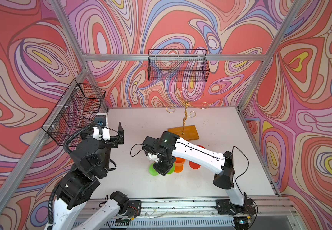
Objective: Take the wine glass off the wine glass rack
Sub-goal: Place the wine glass at the center of the table.
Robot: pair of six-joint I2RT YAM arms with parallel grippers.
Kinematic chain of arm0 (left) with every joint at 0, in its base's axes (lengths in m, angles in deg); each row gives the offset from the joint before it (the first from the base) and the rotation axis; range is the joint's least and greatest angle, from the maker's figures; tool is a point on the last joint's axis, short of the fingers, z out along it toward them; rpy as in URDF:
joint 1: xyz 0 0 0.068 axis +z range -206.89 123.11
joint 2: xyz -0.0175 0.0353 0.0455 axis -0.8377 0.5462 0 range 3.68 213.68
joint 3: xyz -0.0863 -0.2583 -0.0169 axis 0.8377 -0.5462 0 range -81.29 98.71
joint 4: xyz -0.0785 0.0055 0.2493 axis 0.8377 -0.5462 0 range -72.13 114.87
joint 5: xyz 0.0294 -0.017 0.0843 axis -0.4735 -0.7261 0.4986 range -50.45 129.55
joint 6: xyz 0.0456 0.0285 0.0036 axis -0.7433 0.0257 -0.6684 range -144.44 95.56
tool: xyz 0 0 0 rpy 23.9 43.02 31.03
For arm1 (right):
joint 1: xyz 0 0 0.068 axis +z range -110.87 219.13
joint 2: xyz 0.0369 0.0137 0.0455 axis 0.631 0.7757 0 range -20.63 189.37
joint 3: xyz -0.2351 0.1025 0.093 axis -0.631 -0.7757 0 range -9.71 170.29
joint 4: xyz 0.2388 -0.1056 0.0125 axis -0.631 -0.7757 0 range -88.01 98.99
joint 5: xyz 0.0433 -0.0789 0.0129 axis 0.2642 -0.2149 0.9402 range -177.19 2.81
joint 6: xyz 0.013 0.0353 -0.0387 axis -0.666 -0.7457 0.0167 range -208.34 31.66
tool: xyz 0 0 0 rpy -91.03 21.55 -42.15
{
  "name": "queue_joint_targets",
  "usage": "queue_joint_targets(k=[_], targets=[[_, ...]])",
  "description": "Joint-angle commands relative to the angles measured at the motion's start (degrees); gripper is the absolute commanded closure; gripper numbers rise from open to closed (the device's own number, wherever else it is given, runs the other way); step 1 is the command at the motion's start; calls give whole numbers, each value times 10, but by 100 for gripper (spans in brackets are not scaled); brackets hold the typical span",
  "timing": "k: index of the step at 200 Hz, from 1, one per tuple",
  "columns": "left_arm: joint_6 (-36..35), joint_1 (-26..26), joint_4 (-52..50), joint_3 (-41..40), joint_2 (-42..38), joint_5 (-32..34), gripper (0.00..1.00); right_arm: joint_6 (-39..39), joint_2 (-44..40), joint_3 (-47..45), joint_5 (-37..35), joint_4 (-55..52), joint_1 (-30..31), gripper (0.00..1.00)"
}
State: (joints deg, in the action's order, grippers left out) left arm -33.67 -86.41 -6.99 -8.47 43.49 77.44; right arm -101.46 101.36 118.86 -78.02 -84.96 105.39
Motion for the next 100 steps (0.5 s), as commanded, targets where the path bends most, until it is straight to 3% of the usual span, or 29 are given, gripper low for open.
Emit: queue_joint_targets(k=[1, 100], targets=[[3, 4, 4, -6, -2, -3, 0, -2, -6, -6, -18, -15, 3, 100], [8, 4, 2, -8, 5, -10, 0, -4, -46, -40, -21, -20, 4, 100]])
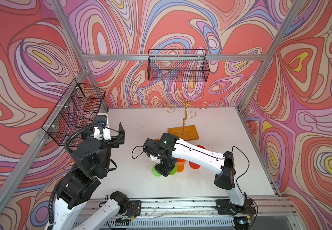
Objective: Take the wine glass off the wine glass rack
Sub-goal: Place the wine glass at the center of the table.
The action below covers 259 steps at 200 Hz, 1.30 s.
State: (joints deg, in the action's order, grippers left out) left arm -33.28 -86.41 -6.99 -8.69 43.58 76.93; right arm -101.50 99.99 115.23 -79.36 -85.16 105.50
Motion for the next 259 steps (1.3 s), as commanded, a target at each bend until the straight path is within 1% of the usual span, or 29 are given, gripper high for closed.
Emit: queue_joint_targets(k=[1, 71, 259], targets=[[4, 3, 2, -6, 4, -5, 0, -3, -33, -3, -8, -19, 3, 100], [9, 4, 0, -7, 10, -11, 0, 0, -37, -17, -4, -17, 2, 100], [13, 9, -1, -13, 11, -15, 0, 13, 26, 25, -24, -11, 2, 100]])
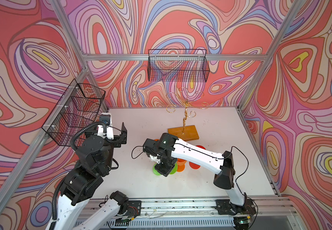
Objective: Take the wine glass off the wine glass rack
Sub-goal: Place the wine glass at the center of the table.
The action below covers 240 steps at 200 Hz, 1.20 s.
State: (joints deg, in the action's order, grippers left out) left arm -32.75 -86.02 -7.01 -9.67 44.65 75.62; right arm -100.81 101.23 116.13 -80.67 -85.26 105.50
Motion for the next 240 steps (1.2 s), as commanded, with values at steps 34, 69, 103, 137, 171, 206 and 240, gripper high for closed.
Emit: queue_joint_targets(k=[34, 69, 103, 137, 171, 206, 240], targets=[[8, 6, -1, -4, 0, -4, 0, 3, 16, 20, -15, -11, 2, 100], [7, 7, -1, -3, 1, -5, 0, 4, 21, 32, -18, -10, 2, 100], [7, 7, -1, -3, 2, -6, 0, 5, 25, 34, -16, -9, 2, 100], [8, 8, -1, -4, 2, -7, 0, 5, 27, 32, -14, -8, 2, 100], [8, 9, -1, -4, 2, -7, 0, 5, 32, 39, -18, -9, 2, 98], [8, 8, -1, -5, 1, -7, 0, 5, 33, 49, -20, -8, 2, 81], [8, 9, -2, -7, 0, -9, 0, 4, 34, 61, -25, -7, 2, 75]])
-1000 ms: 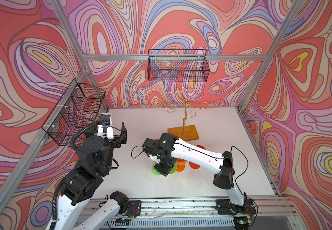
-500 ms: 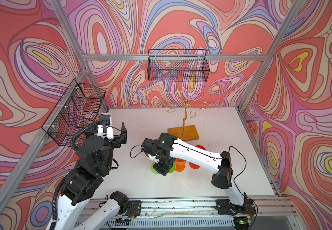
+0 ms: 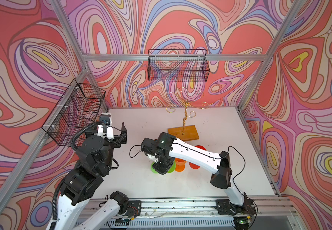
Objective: Take the wine glass off the wine glass rack
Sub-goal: Place the wine glass at the center of the table.
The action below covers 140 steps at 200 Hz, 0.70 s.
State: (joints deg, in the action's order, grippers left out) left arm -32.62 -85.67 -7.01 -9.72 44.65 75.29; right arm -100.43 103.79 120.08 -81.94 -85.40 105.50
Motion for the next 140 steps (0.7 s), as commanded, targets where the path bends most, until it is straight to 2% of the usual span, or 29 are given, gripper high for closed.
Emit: queue_joint_targets(k=[1, 93, 126, 140], targets=[[7, 5, -2, -6, 1, -6, 0, 1, 8, 22, -12, -6, 2, 74], [8, 6, -4, -8, -4, -7, 0, 6, 23, 51, -23, -1, 2, 73], [8, 7, -5, -8, -4, -9, 0, 5, 30, 63, -35, -2, 2, 62], [9, 6, -5, -8, -4, -9, 0, 6, 34, 68, -36, -1, 2, 61]])
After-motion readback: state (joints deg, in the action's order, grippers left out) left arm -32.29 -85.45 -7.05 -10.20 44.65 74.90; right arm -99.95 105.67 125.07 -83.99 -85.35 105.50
